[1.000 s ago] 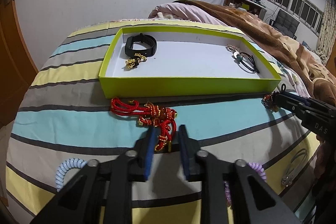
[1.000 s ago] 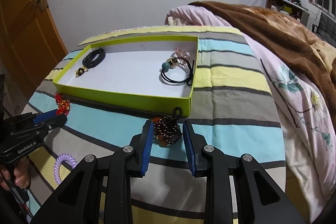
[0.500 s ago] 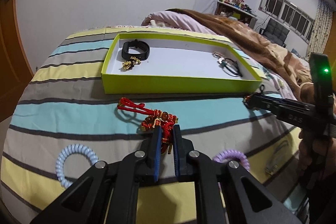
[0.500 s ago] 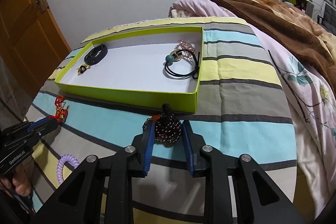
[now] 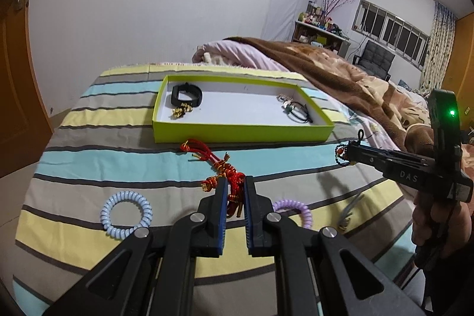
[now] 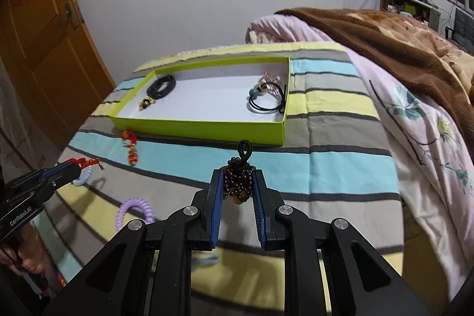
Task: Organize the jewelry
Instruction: 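Grasp the dark beaded bracelet with the right tool while the left tool grasps the red tassel, then carry the beaded bracelet in the right tool while the left tool carries the red tassel to the box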
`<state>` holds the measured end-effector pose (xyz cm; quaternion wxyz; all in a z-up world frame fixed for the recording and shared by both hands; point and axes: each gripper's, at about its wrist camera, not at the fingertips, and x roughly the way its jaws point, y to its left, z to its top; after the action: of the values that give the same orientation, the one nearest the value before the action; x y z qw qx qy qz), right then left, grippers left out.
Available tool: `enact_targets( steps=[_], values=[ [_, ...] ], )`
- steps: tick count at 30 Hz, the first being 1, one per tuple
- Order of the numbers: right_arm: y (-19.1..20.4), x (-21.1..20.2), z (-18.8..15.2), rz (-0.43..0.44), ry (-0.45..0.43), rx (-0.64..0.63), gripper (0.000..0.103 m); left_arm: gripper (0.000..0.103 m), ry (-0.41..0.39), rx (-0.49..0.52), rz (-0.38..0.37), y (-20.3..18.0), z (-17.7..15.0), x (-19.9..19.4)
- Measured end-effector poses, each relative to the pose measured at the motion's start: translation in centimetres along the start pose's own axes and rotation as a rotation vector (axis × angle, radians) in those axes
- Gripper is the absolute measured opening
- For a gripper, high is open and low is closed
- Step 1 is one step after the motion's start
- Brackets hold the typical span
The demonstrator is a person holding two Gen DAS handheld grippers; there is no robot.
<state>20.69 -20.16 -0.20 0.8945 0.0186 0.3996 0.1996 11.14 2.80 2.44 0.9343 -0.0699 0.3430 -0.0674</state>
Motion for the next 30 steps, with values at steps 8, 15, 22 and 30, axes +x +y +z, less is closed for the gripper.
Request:
enact_targets(
  steps=[8,15,22,30],
  values=[
    [1.5,-4.3,-0.6,0.018,-0.08,-0.012,0.02,0.011,-0.063,0.018,-0.003,-1.3,0.2,-2.9],
    [2.7,-7.3,-1.0,0.033,-0.133,-0.023,0.02,0.011,-0.104,0.021,0.003,-1.8,0.3,-4.8],
    [4.2,-9.4,-1.2,0.045,-0.172,-0.044,0.02,0.011,-0.135,0.024,0.015,-1.9,0.3,-6.4],
    [4.8,-10.3,-0.8,0.049,-0.194,-0.06,0.02,0.011,-0.159,0.031,0.032,-1.9,1.0,-6.9]
  ],
)
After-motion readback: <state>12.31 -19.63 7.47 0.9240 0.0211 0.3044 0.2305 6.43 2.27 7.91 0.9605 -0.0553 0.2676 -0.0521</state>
